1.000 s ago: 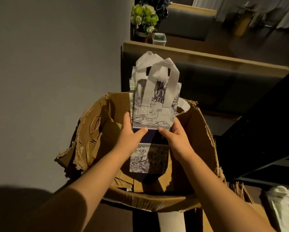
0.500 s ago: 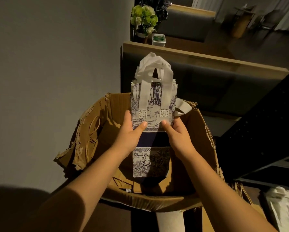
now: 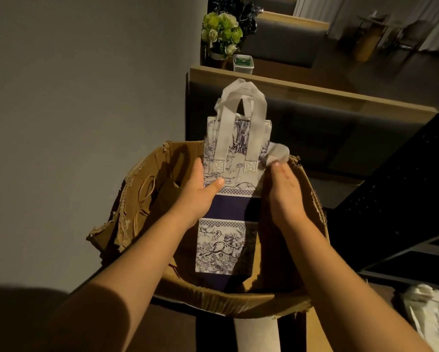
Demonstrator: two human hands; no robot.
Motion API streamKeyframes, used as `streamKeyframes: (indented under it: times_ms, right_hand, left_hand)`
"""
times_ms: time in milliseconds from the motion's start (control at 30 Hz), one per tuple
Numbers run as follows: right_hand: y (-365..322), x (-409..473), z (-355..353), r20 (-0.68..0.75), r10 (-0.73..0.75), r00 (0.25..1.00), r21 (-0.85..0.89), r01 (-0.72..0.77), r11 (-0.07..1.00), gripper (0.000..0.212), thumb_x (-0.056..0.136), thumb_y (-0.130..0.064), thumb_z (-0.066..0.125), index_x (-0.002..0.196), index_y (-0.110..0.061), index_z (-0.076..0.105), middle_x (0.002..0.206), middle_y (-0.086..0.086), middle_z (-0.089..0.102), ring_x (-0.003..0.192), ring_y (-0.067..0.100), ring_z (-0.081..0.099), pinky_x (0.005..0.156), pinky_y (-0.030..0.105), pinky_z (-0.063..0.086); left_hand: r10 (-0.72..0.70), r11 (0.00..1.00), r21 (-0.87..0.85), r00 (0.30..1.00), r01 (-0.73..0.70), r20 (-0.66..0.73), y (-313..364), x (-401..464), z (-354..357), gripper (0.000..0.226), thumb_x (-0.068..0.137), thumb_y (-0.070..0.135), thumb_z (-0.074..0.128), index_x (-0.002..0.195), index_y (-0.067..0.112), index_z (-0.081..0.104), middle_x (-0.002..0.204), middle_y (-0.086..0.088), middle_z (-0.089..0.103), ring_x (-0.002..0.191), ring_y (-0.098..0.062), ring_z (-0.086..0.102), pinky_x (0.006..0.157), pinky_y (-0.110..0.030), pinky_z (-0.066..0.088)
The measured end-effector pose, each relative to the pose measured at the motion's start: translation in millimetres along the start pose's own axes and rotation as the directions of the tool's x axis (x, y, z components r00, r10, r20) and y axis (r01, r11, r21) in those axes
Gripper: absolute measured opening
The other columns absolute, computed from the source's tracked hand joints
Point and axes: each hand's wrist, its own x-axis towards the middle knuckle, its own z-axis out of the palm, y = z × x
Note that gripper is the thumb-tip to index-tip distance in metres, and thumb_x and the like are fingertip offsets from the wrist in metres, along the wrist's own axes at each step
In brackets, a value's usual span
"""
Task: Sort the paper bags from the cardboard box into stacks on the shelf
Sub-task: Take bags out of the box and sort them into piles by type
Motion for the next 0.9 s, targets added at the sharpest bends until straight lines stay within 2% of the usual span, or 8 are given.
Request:
streamKeyframes:
  times_ms: [167, 300, 400, 500, 567, 667, 767, 900]
  right_hand:
    - [-35.7, 23.4, -11.0, -0.098, -0.067, 0.993, -0.154, 0.051, 0.987, 0.034, 0.101, -0.022, 0.046, 0.071, -0.021, 0.064, 0.059, -0.009, 0.057, 0.055, 0.008, 0.053, 0.055, 0.024, 0.046]
    - [-64.9, 37.1, -8.7, -0.063, -0.01, 0.998, -0.166, 0.0, 0.986, 0.023, 0.094, -0.018, 0.055, 0.083, -0.006, 0.07, 0.08, 0.011, 0.065, 0.076, 0.025, 0.061, 0.073, 0.035, 0.051]
    - [-85.6, 44.5, -10.1, 0.018, 0.064, 0.998, -0.199, -0.059, 0.978, 0.019, 0.092, -0.012, 0.059, 0.081, -0.017, 0.073, 0.083, 0.004, 0.071, 0.078, 0.019, 0.066, 0.074, 0.033, 0.056]
    - [-100.9, 48.2, -11.7, 0.128, 0.043, 0.991, -0.064, -0.035, 0.997, 0.017, 0.092, -0.008, 0.06, 0.098, -0.02, 0.069, 0.096, 0.003, 0.074, 0.087, 0.016, 0.07, 0.077, 0.031, 0.057]
    - [-96.4, 49.2, -17.5, 0.087, 0.019, 0.996, 0.053, -0.024, 0.998, 0.02, 0.093, -0.012, 0.058, 0.108, -0.025, 0.062, 0.11, 0.002, 0.072, 0.103, 0.019, 0.068, 0.088, 0.036, 0.054]
    - [-62.6, 42.4, -26.2, -0.061, 0.062, 0.996, 0.001, -0.062, 0.998, 0.014, 0.095, -0.027, 0.055, 0.108, -0.028, 0.06, 0.112, 0.0, 0.066, 0.104, 0.02, 0.061, 0.096, 0.042, 0.045]
    - [-22.5, 21.1, -23.5, 0.135, 0.241, 0.961, -0.092, -0.23, 0.969, 0.034, 0.085, -0.037, 0.067, 0.114, -0.021, 0.06, 0.111, 0.005, 0.067, 0.104, 0.026, 0.063, 0.095, 0.046, 0.048]
    - [11.1, -7.0, -4.4, 0.2, 0.215, 0.956, -0.063, -0.207, 0.976, 0.028, 0.094, -0.01, 0.059, 0.122, -0.012, 0.057, 0.117, 0.008, 0.068, 0.106, 0.025, 0.066, 0.09, 0.037, 0.054]
  left_hand:
    - [0.033, 0.981, 0.189, 0.994, -0.052, 0.103, 1.7, 5.0, -8.8, 0.074, 0.097, 0.026, 0.057, 0.154, 0.02, 0.011, 0.157, 0.004, 0.028, 0.144, -0.013, 0.026, 0.119, -0.043, 0.024]
    - [0.033, 0.976, 0.208, 0.986, -0.067, 0.162, 3.8, 2.2, -8.4, 0.066, 0.097, 0.019, 0.056, 0.151, 0.019, 0.018, 0.148, 0.01, 0.035, 0.139, -0.005, 0.027, 0.116, -0.032, 0.024]
    - [0.016, 0.966, 0.248, 0.973, -0.074, 0.23, -2.6, -3.6, -6.0, 0.065, 0.097, 0.018, 0.055, 0.151, 0.024, 0.019, 0.149, 0.006, 0.038, 0.14, -0.011, 0.032, 0.118, -0.04, 0.025]
    - [-0.013, 0.965, 0.259, 0.98, -0.04, 0.2, -4.4, -2.5, -5.7, 0.076, 0.098, 0.019, 0.055, 0.155, 0.021, 0.004, 0.156, 0.006, 0.023, 0.146, -0.013, 0.018, 0.116, -0.032, 0.016]
    - [-0.007, 0.978, 0.205, 0.988, -0.025, 0.155, -3.6, 3.7, -7.6, 0.072, 0.096, 0.017, 0.057, 0.153, 0.022, 0.014, 0.152, 0.01, 0.029, 0.143, -0.013, 0.025, 0.116, -0.033, 0.021]
    - [-0.033, 0.998, 0.051, 0.999, 0.031, 0.04, 2.0, 11.0, -11.1, 0.05, 0.095, 0.014, 0.059, 0.138, 0.021, 0.034, 0.142, 0.002, 0.048, 0.132, -0.018, 0.045, 0.112, -0.045, 0.035]
    - [-0.012, 0.997, -0.08, 1.0, 0.01, -0.021, 13.5, 17.6, -7.6, 0.043, 0.095, 0.006, 0.057, 0.127, 0.028, 0.04, 0.127, 0.003, 0.058, 0.119, -0.017, 0.055, 0.104, -0.045, 0.044]
    - [-0.033, 0.975, -0.223, 0.997, 0.015, -0.076, 30.8, 21.3, 6.7, 0.043, 0.096, 0.004, 0.055, 0.132, 0.022, 0.04, 0.117, 0.006, 0.059, 0.108, -0.014, 0.059, 0.083, -0.033, 0.053]
